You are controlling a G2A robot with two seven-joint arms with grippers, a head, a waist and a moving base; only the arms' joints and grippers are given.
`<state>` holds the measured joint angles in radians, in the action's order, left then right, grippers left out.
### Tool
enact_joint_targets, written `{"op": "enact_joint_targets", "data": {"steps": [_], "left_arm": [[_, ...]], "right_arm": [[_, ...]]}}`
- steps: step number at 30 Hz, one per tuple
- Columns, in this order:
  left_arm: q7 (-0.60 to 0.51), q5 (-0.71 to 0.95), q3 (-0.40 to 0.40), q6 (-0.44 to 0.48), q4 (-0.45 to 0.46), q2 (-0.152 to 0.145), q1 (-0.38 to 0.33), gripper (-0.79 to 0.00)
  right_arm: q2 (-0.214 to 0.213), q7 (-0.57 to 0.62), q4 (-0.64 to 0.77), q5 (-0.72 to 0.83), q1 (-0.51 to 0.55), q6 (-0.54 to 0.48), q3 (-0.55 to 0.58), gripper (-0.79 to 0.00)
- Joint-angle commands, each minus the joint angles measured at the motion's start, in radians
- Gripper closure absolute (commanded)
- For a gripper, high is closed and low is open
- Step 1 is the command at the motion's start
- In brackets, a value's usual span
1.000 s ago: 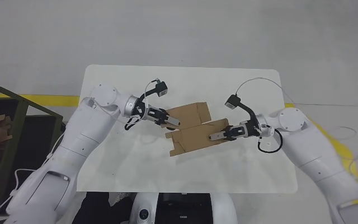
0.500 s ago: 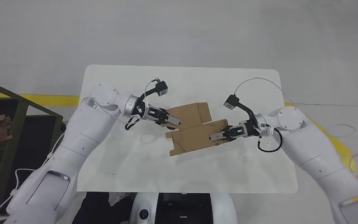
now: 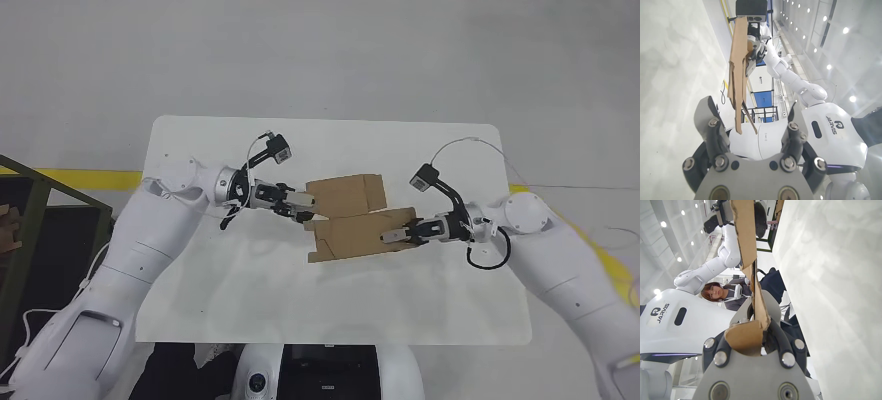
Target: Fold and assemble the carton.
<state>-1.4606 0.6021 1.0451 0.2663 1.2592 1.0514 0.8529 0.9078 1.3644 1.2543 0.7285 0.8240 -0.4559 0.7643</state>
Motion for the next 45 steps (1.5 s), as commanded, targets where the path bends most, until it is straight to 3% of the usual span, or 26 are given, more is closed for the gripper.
{"op": "enact_joint_targets", "data": {"steps": [1,18,32,45], "left_arm": [[0.007,0.030,0.013,0.000,0.005,-0.001,0.012,-0.785],[0.031,0.117,0.061,-0.044,0.059,-0.005,0.046,-0.785],[0.105,0.068,0.021,-0.048,0.031,0.012,0.010,-0.785],[0.161,-0.014,0.024,-0.044,0.050,0.011,0.027,-0.785]], "right_arm": [[-0.002,-0.005,-0.003,-0.009,0.009,-0.005,0.003,0.000],[0.008,-0.025,-0.040,-0.050,0.019,-0.025,-0.005,0.000],[0.011,-0.043,-0.009,-0.093,0.026,-0.043,-0.005,0.000],[0.004,-0.047,0.020,-0.086,0.057,-0.047,0.033,0.000]]}}
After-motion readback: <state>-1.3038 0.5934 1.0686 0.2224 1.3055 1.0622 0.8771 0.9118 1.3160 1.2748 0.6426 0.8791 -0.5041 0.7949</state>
